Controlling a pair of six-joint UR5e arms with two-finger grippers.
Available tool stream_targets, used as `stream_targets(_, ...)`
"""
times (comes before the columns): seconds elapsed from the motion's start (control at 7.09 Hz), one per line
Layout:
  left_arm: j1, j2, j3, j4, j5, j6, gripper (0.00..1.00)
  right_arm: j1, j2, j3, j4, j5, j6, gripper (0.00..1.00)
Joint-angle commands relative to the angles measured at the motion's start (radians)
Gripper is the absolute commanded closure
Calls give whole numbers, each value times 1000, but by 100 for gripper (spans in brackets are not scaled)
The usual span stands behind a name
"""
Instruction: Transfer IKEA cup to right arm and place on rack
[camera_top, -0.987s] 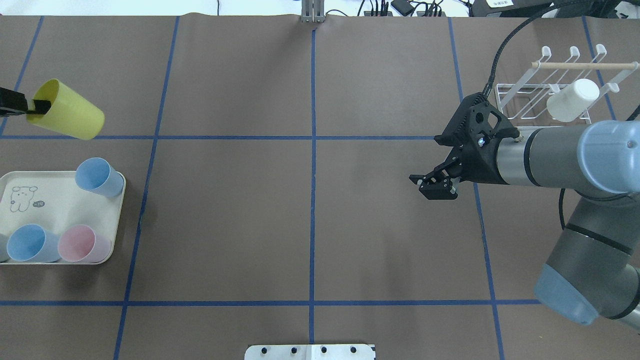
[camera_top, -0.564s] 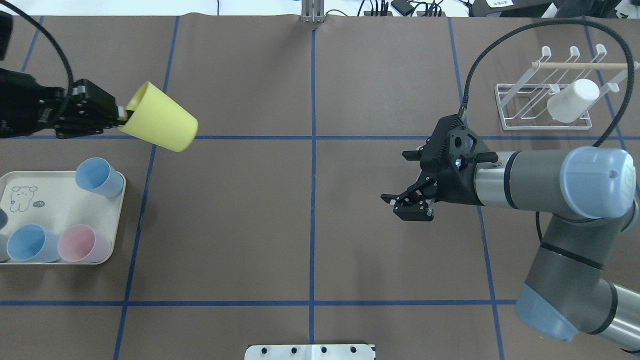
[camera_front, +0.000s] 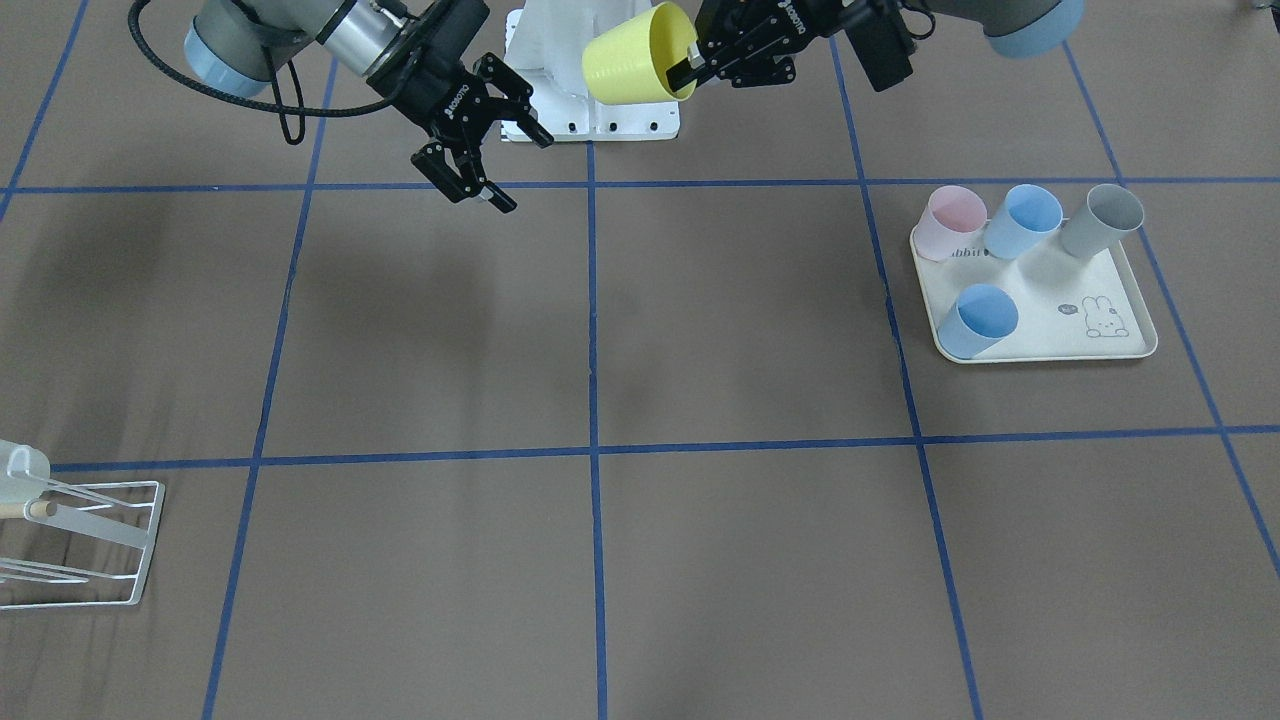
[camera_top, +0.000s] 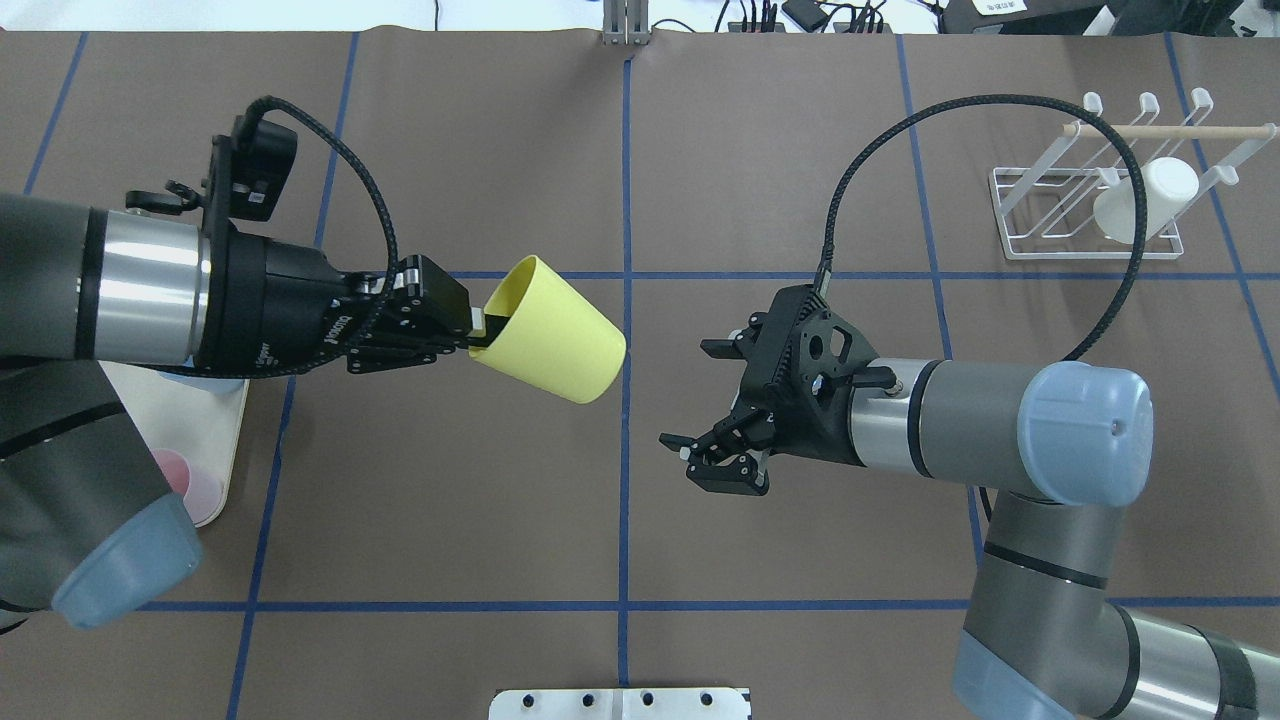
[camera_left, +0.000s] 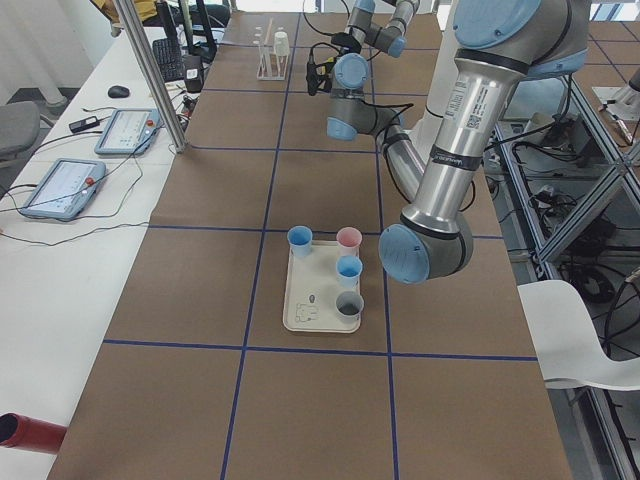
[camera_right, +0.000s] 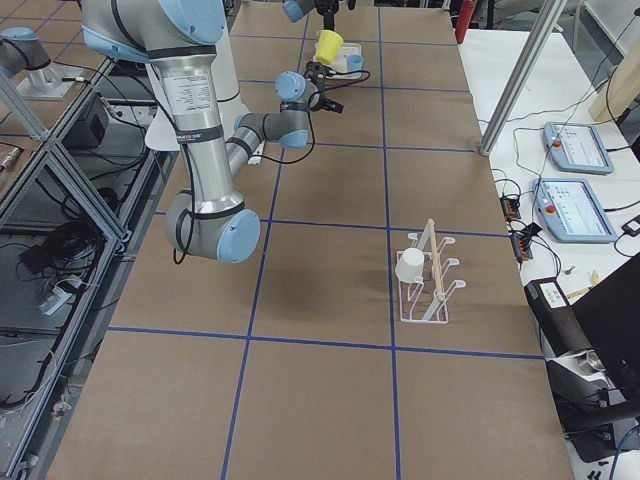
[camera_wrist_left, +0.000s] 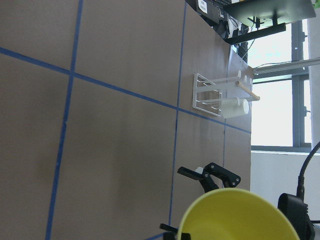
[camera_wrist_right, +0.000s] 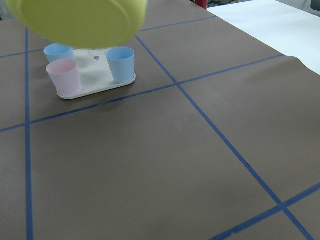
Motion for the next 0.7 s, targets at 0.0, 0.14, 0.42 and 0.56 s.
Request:
stream_targets(0.0,61,-10,13,1,55,8,100,-32,4,-43,141,-4,-3,0)
stream_targets(0.14,77,-12,27,0,74,8,100,-35,6,-42,143,-8,0,0)
stream_targets(0.42,113,-18,41,0,129,8,100,-38,13,-37,143,-13,6,0)
stream_targets(0.56,117,-36,59,0,140,8,100,-41,16,-35,143,-16,6,0)
